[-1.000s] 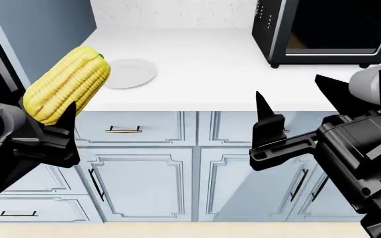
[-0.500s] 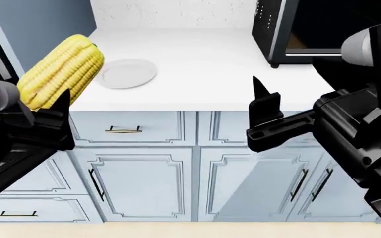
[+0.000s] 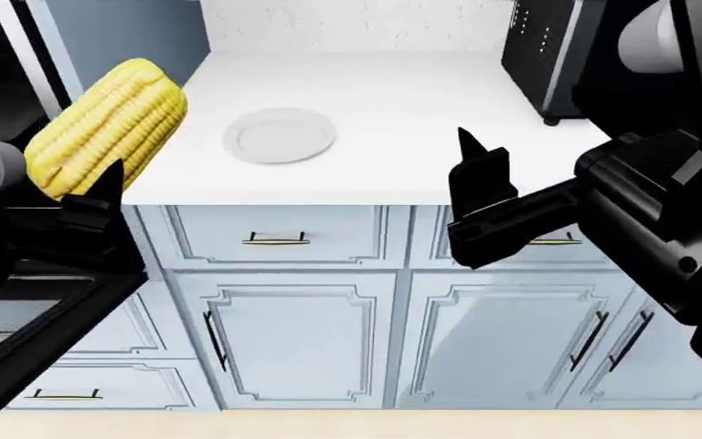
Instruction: Place the corn on the top rack of the oven.
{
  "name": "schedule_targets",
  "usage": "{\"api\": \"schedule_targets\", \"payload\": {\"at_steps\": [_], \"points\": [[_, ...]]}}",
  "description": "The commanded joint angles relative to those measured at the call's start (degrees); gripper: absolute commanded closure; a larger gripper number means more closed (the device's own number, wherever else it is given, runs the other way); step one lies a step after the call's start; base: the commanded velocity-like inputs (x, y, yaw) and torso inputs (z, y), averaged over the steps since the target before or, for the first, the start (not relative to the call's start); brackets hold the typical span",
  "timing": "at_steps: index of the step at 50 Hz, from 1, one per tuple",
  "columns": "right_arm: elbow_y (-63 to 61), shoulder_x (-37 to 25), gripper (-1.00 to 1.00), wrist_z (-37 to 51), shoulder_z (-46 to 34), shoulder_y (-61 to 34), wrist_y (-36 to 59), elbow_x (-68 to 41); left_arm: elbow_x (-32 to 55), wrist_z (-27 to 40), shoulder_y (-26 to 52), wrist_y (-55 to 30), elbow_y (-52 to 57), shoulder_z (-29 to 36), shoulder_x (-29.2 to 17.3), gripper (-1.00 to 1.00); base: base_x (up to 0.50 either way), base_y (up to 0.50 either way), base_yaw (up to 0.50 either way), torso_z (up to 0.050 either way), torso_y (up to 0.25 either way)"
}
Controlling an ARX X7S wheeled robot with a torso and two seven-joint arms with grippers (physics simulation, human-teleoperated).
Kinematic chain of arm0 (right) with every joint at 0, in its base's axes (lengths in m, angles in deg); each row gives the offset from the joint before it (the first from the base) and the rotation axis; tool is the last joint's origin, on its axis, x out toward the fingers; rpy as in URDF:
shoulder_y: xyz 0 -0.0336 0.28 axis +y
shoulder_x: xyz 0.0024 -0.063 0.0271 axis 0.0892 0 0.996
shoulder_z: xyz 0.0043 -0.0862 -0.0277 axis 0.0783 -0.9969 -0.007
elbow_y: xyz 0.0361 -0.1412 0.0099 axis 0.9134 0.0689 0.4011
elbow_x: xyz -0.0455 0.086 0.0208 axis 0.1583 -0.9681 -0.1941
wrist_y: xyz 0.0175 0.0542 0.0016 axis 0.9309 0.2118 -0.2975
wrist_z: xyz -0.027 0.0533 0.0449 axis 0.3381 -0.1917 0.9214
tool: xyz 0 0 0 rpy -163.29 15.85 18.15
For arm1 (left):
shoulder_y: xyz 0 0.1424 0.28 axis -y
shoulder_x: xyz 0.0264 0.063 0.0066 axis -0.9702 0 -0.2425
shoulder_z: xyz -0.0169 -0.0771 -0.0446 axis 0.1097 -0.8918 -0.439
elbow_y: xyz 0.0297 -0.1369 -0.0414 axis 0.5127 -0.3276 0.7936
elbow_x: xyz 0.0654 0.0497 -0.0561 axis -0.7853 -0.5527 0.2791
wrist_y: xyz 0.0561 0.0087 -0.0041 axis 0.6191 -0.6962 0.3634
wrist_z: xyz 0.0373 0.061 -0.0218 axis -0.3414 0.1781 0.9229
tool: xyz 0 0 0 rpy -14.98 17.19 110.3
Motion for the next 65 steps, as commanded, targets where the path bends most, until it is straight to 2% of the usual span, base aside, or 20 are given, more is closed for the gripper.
{"api": "schedule_targets", "payload": {"at_steps": [1,25,38,52,65], "points": [[0.8,0.1,-1.0,0.0,-1.9,-1.8,0.1,-0.8,-0.7,0.4,0.8,0.6,-0.5,-0.7,-0.3,1.0,0.0,0.5,0.0,0.0,0.0],[1.2,0.3,-1.0,-1.0,-3.8,-3.3,0.0,0.0,-2.8,-0.3,1.9,0.7,-0.9,1.0,0.0,1.0,0.0,0.5,0.0,0.0,0.001],[3.7,1.0,-1.0,0.4,-6.6,-11.0,1.1,-2.8,-3.5,-1.0,1.4,0.9,-0.4,1.0,-0.3,1.0,0.0,0.5,0.0,0.001,0.001],[3.6,1.2,-1.0,0.8,-8.1,-13.2,0.4,-3.7,-3.9,-1.9,1.4,1.2,-0.8,1.3,-0.4,1.0,0.0,0.5,0.0,0.0,0.001],[2.4,0.5,-1.0,-0.7,-7.7,-10.9,-1.1,-2.3,-4.2,-2.5,0.8,1.2,-0.3,1.8,-0.4,1.0,0.0,0.5,0.0,0.001,0.001]]}}
